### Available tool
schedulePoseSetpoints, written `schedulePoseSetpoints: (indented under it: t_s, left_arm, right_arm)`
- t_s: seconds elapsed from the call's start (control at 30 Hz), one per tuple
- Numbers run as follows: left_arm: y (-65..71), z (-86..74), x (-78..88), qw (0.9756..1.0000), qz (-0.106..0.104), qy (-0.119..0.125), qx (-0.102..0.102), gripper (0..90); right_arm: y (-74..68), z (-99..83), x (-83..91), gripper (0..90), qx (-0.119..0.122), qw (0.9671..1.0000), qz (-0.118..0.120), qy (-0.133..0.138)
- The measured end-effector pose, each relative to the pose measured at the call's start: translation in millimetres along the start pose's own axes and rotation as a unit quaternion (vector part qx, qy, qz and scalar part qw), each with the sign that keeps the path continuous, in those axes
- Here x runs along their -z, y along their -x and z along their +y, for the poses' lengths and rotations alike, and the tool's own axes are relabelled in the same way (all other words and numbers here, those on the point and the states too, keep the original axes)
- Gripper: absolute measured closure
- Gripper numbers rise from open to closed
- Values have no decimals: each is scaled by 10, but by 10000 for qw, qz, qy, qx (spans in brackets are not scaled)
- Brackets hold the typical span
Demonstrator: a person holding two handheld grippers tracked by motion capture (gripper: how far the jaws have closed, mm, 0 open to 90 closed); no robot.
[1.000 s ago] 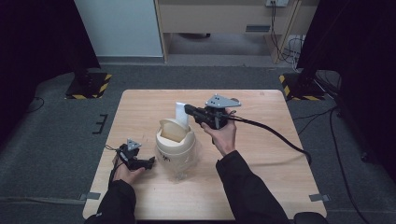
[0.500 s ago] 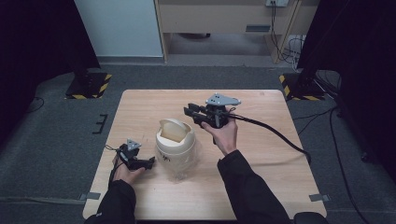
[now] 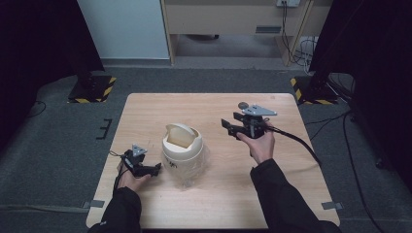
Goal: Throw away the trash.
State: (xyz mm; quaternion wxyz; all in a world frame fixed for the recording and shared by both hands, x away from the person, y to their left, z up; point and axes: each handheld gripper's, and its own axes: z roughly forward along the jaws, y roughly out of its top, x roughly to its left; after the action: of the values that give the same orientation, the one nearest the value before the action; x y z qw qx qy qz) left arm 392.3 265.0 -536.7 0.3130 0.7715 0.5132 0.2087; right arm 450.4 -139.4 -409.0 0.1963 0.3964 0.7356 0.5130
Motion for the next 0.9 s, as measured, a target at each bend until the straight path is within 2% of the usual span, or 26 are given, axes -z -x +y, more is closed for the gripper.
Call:
schedulePoseSetpoints:
  t_s: [0.27,0.53,0.67,0.83,0.9]
  left_arm:
    - [1,0,1,10000,3,-2,5,0]
    - [1,-1,1,10000,7,1,7,0]
    - [1,-1,1,10000,5,1,9,0]
    - [0,-3,3,10000,19,-3,28,0]
    - [0,-3,3,10000,20,-3,28,0]
  right_arm:
    - [372,-462,314,308,-50,9980,-383,-503]
    - [704,-893,590,248,-241,9942,-521,-910]
    - [881,-1120,702,228,-191,9905,-656,-1191]
    - [1053,-1294,746,187,-364,9859,-805,-1420]
    - [1101,-1354,737,176,-410,9829,-855,-1581]
